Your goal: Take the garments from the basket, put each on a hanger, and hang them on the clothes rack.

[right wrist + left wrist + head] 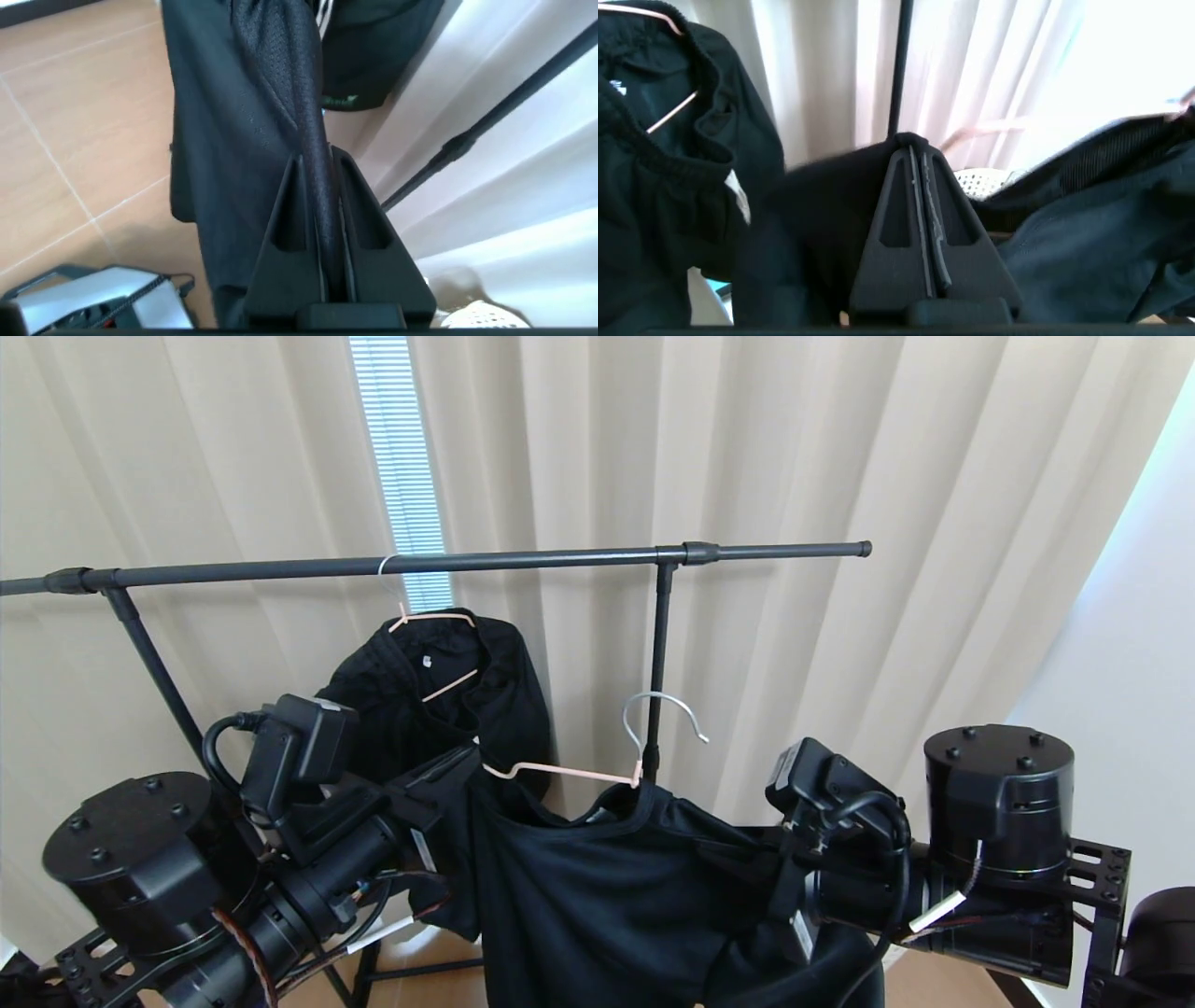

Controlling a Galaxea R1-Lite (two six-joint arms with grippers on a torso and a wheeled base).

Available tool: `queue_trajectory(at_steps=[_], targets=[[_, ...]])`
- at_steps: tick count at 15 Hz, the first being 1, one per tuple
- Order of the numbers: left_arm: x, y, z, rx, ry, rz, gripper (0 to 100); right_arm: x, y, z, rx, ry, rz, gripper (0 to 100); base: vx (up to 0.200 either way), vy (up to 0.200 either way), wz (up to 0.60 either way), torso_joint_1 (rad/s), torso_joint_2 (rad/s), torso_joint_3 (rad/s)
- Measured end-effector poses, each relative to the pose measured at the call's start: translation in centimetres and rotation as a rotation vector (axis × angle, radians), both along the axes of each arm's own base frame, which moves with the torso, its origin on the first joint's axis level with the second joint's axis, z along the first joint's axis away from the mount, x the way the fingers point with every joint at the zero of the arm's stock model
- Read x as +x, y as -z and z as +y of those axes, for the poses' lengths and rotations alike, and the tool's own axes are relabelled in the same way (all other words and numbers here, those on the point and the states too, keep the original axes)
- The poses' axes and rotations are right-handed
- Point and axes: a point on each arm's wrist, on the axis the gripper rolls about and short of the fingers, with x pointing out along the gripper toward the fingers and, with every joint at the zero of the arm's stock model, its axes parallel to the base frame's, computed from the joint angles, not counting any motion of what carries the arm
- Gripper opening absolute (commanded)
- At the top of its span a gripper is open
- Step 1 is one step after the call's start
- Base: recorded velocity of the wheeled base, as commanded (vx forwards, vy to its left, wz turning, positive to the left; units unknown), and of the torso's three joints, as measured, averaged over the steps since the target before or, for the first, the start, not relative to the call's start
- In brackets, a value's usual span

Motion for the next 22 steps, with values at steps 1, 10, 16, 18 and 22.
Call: queue_trajectory(at_steps=[1,10,16,18,22], targets=[[-0.1,0.0,0.0,0.001,0.004,0.001,0,0.0,0.2,0.3,0.006,-0.003,0.013,0,0.000,0.000,0.00,0.000,0.00,0.000],[-2.5,-1.0,-1.6,-0.025,0.123,-0.030,0,1.0,2.3,2.1,0.069,0.001,0.047,0,0.000,0.000,0.00,0.000,0.00,0.000],[-4.5,-1.3,-2.8,-0.069,0.227,-0.015,0,1.1,2.9,3.0,0.099,-0.009,0.044,0,0.000,0.000,0.00,0.000,0.00,0.000],[-5.2,-1.5,-3.2,-0.103,0.281,0.000,0,1.1,3.4,3.1,0.090,-0.008,0.058,0,0.000,0.000,0.00,0.000,0.00,0.000],[-6.0,-2.0,-3.0,-0.136,0.355,-0.001,0,1.6,3.9,3.5,0.119,-0.011,0.026,0,0.000,0.000,0.00,0.000,0.00,0.000]])
